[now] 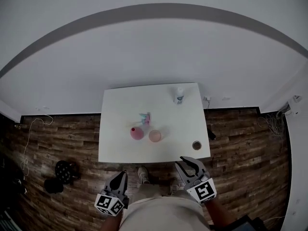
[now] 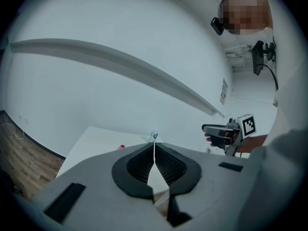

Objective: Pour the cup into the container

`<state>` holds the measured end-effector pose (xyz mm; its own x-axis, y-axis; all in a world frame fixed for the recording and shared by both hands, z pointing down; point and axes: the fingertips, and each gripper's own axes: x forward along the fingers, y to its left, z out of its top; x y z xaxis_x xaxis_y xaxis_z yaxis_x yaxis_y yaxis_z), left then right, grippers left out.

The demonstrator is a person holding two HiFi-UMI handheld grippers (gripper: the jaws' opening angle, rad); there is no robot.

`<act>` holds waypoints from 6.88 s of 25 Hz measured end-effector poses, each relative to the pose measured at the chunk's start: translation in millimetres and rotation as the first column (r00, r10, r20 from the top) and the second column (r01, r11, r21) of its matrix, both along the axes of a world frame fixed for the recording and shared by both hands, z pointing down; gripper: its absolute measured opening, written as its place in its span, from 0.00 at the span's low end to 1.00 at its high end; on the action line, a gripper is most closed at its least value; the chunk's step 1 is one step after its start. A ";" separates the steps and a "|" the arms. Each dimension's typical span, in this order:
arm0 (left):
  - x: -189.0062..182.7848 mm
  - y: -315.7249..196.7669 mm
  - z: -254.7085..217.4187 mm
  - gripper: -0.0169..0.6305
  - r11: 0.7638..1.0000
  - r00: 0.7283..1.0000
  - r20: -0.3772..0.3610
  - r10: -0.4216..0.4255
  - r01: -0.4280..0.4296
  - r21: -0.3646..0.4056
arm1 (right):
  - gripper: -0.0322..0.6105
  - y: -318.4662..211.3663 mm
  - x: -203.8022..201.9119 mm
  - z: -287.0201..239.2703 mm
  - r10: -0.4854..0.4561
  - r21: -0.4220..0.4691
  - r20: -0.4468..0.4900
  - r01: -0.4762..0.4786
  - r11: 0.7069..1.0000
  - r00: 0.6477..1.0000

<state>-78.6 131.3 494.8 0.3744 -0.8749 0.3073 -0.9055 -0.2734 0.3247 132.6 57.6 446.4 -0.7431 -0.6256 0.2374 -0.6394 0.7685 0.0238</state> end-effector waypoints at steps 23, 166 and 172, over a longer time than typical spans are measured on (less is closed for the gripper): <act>-110.4 -90.8 24.6 0.05 0.970 0.970 -0.011 0.242 -0.242 0.003 | 0.17 -46.5 -112.9 21.7 0.194 -0.015 -0.021 -0.194 0.981 0.981; -16.1 -117.4 80.6 0.05 0.951 0.973 0.127 -0.193 0.217 -0.221 | 0.63 -150.0 -120.0 334.1 -0.633 -0.321 -0.357 0.547 0.773 0.687; -17.8 -117.7 81.8 0.05 0.949 0.973 0.125 -0.195 0.219 -0.227 | 0.64 -147.2 -127.4 336.7 -0.649 -0.328 -0.358 0.560 0.761 0.671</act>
<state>-96.3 13.7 576.6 0.1494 -0.8271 0.5418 -0.9649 -0.0022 0.2626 5.1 -89.6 783.2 -0.7342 0.0107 0.6789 0.0129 0.9999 -0.0018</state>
